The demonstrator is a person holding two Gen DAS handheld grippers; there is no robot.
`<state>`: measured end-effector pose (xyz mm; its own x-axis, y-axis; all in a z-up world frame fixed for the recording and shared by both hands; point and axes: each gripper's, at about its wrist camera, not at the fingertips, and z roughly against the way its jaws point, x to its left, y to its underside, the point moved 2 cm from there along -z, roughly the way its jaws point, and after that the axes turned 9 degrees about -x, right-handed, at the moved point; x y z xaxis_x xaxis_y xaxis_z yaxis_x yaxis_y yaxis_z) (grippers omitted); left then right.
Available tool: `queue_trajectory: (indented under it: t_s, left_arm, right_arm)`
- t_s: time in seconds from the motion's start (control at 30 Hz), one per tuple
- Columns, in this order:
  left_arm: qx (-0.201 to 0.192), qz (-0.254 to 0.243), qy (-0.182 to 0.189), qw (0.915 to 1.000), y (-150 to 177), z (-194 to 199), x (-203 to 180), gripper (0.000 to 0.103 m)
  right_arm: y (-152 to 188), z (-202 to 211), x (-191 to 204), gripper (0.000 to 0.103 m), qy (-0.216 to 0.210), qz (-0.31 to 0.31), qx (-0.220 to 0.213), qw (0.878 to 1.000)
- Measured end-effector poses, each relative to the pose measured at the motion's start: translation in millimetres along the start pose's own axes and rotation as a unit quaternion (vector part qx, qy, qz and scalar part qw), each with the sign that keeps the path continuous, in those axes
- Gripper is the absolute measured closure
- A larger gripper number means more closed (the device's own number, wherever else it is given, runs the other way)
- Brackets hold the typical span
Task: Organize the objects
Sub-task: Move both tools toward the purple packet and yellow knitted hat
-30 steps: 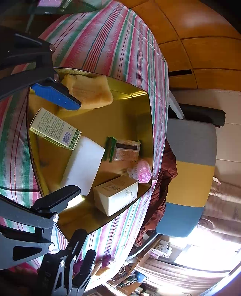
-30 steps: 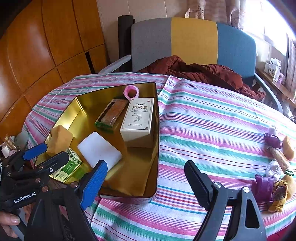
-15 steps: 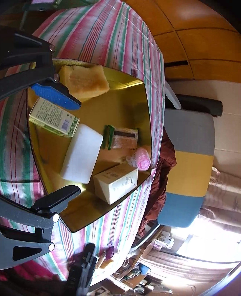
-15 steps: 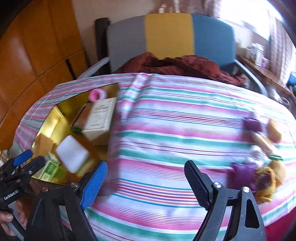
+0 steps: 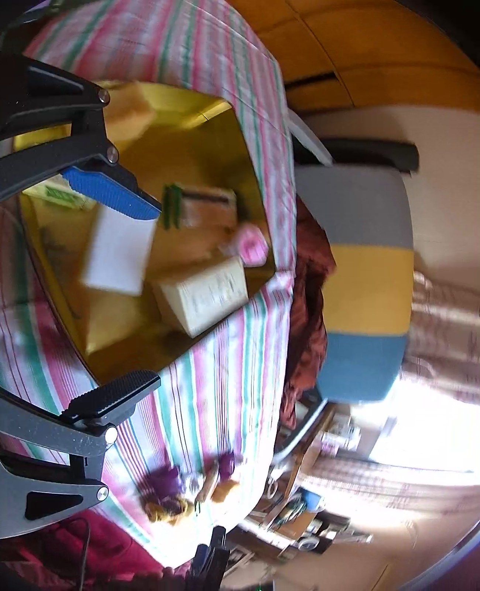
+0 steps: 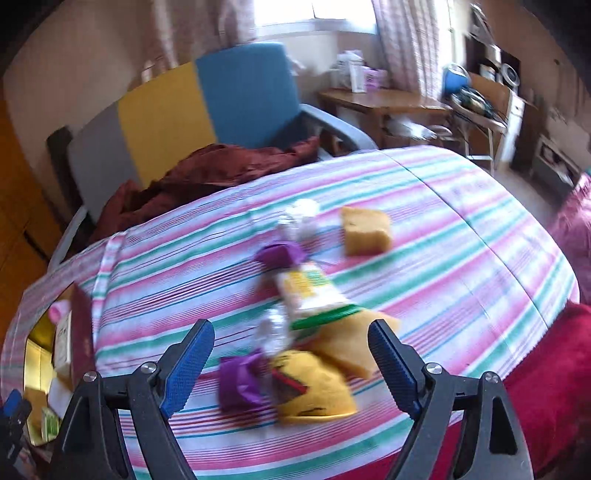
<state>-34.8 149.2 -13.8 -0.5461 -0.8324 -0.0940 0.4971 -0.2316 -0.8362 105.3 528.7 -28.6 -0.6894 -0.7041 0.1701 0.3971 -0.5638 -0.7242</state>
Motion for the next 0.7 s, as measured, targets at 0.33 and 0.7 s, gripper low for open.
queue_trajectory:
  t_s: [0.33, 0.7]
  left_arm:
    - [0.039, -0.065, 0.119, 0.99, -26, -47, -95, 0.019]
    - [0.17, -0.049, 0.227, 0.9577, 3, -125, -197, 0.027]
  right_arm:
    - [13, -14, -55, 0.016, -0.093, -0.193, 0.021, 0.977]
    - [13, -15, -58, 0.016, -0.129, -0.202, 0.022, 0.971]
